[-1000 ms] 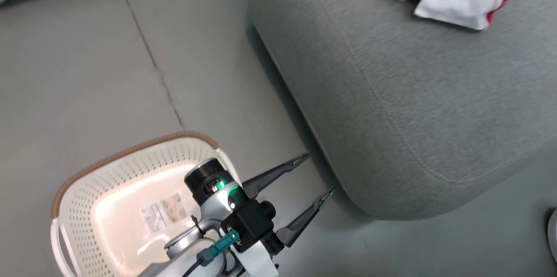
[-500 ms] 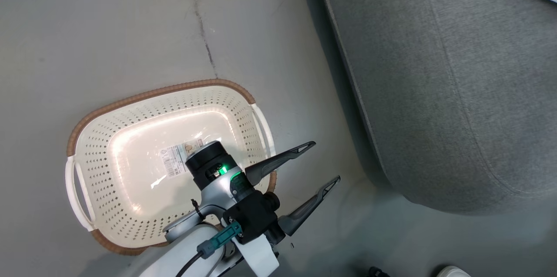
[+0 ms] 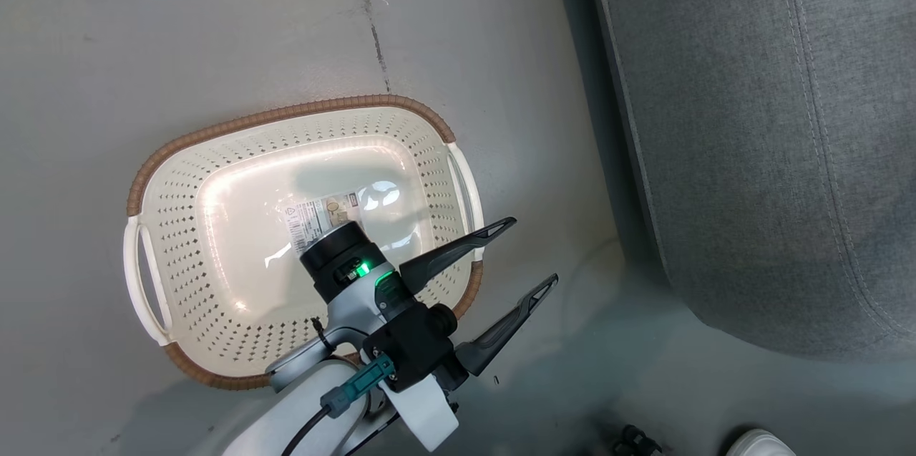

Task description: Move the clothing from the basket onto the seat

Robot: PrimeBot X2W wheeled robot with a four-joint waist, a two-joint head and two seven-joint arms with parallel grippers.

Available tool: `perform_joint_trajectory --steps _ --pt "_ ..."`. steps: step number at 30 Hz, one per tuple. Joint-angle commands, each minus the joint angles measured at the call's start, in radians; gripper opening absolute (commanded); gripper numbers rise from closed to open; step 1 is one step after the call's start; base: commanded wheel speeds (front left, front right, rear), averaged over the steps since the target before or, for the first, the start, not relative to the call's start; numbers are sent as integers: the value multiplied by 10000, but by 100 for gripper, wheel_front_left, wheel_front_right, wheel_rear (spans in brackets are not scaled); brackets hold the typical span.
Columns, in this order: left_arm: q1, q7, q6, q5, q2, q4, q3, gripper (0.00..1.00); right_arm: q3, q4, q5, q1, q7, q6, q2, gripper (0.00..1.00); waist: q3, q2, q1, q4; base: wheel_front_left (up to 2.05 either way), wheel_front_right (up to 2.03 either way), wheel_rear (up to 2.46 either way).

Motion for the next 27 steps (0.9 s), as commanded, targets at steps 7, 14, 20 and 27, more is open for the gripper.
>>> perform_joint_trajectory --steps 7,14,20,27 --pt "-132 1 -11 -214 -74 18 222 100 -599 286 -232 -213 -46 3 91 52 138 0 0 54 0 0 0" --pt "-4 1 -11 -320 -74 67 313 100 -641 268 -632 5 -46 3 200 100 -107 0 0 43 0 0 0" --pt "177 1 -11 -474 -305 92 276 100 -565 388 -1073 246 -47 3 286 100 -730 0 0 -75 0 0 0" --pt "427 1 -11 -607 -561 150 255 100 -51 285 -1397 483 -47 3 334 100 -1681 0 0 -193 0 0 0"
